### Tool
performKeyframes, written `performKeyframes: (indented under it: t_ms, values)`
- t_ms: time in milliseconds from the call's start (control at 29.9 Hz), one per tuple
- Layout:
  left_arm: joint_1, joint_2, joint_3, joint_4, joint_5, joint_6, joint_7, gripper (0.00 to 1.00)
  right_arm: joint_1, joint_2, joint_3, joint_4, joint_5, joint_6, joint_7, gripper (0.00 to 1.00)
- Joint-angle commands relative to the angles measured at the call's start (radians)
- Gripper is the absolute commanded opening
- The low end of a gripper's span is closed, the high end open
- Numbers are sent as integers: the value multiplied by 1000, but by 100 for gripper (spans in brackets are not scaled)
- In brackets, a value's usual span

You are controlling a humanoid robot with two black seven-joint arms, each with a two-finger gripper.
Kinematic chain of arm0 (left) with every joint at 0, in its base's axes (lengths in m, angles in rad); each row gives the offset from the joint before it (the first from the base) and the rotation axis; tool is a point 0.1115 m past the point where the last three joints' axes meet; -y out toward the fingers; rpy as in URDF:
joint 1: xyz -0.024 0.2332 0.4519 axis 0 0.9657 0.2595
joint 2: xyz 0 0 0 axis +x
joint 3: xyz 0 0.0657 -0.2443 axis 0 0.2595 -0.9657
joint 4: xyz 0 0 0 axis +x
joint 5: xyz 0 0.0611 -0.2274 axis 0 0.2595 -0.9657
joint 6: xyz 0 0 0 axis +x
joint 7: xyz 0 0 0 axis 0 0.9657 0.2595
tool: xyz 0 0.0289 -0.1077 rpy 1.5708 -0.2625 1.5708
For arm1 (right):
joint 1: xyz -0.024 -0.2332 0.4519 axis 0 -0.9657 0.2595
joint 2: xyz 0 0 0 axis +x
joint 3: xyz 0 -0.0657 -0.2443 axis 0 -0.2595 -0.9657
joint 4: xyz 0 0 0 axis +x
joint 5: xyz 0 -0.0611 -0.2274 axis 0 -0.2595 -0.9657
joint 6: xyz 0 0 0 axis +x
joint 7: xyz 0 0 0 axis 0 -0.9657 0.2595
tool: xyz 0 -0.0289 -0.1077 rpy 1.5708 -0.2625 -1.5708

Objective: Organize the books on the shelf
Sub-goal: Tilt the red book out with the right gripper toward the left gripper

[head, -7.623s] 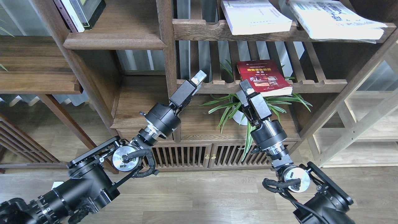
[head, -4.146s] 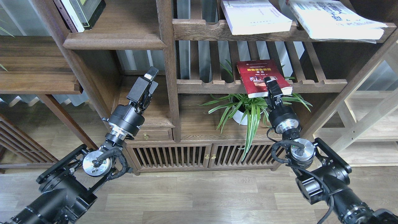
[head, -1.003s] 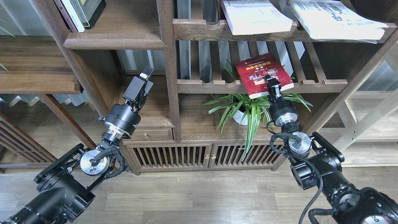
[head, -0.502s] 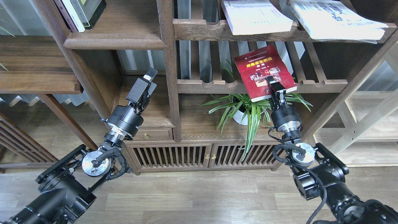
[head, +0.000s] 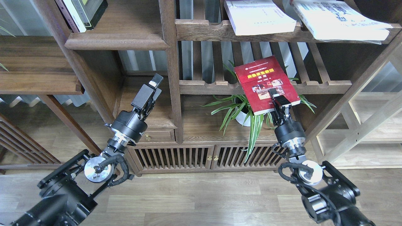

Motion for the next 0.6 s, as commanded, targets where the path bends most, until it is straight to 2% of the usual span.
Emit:
performKeyframes:
  t_ms: [0, 568]
  values:
    - [18, -13, 2, -6, 18, 0, 0, 99, -43, -11, -9, 53, 2, 0, 2, 5]
    - [35, -108, 45, 19, 38, 0, 1, 99, -103, 5, -83, 246, 5, 0, 3, 5]
